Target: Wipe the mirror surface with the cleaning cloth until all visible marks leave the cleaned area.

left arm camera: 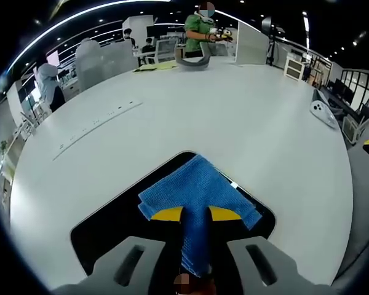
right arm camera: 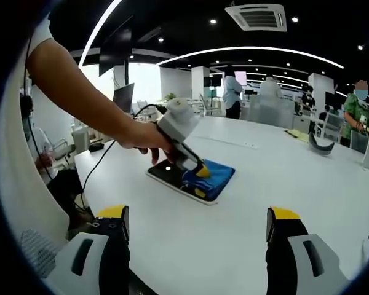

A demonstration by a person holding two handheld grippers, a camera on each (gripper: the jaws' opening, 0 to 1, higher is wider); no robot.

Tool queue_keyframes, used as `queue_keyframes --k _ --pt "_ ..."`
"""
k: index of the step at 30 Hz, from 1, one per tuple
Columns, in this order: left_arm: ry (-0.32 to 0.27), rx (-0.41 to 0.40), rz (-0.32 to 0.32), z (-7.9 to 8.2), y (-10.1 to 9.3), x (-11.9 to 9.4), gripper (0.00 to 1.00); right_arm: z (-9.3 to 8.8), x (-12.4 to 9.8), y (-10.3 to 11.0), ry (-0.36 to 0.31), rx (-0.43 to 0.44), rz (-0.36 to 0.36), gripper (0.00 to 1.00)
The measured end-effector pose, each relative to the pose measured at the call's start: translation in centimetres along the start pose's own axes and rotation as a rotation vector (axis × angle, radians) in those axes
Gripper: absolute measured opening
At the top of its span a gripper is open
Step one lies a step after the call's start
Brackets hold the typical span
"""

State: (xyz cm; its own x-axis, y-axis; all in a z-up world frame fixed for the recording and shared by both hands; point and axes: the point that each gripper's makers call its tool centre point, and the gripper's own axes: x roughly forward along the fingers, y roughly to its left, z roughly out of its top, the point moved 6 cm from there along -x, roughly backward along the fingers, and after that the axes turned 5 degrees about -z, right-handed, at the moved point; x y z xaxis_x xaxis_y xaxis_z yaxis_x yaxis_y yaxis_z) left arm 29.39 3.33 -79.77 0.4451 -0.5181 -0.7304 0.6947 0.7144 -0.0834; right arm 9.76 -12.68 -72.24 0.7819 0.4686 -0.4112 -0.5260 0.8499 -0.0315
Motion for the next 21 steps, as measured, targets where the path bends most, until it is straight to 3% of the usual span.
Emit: queue_keyframes --k 21 --pt "-0.001 -0.011 0.003 -0.9 1.0 -1.1 0.12 0.2 0.2 0.4 0.005 -0.012 0.008 0.92"
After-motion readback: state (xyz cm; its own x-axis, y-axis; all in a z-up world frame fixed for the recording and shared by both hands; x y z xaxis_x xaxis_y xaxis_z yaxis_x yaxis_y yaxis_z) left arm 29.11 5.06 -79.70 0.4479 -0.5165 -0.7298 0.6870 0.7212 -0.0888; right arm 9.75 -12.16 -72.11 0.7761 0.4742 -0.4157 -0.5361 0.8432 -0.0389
